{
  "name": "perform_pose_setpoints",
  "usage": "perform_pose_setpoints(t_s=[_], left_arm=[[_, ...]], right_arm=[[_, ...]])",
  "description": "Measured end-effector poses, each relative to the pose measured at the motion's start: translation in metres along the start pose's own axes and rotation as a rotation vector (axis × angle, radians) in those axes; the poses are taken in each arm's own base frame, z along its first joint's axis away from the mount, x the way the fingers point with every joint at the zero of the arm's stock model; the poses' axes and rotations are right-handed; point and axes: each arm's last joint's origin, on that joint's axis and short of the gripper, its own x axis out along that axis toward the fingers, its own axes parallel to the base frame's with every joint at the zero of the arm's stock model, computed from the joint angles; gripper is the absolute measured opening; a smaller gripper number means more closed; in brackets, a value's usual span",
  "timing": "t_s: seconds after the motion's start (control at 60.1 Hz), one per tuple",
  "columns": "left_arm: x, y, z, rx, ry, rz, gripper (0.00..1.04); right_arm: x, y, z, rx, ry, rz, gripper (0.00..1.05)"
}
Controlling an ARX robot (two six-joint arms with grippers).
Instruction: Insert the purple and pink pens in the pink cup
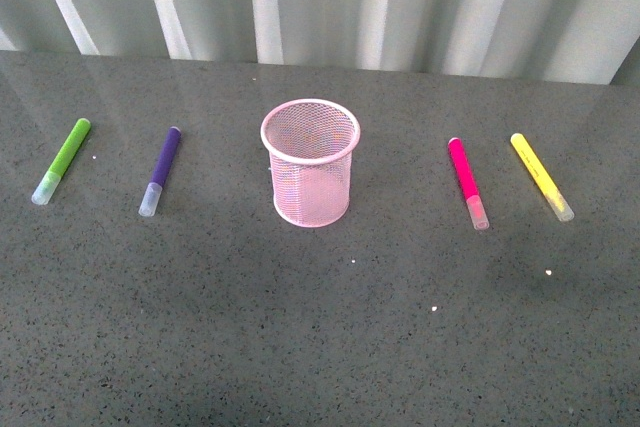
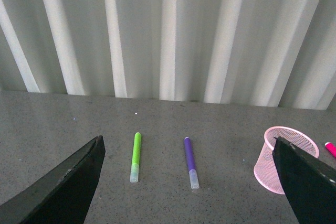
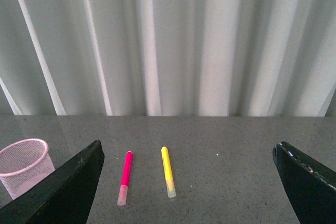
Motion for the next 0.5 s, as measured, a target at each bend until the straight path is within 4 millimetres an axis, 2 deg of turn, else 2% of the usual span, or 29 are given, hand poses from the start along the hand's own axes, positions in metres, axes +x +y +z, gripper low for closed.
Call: perform_pose_setpoints(t_s=[0.499], left_arm=[[0.0, 0.0, 0.0, 0.0, 0.0, 0.0, 0.98]], right_arm=[[0.0, 0.0, 0.0, 0.0, 0.0, 0.0, 0.98]])
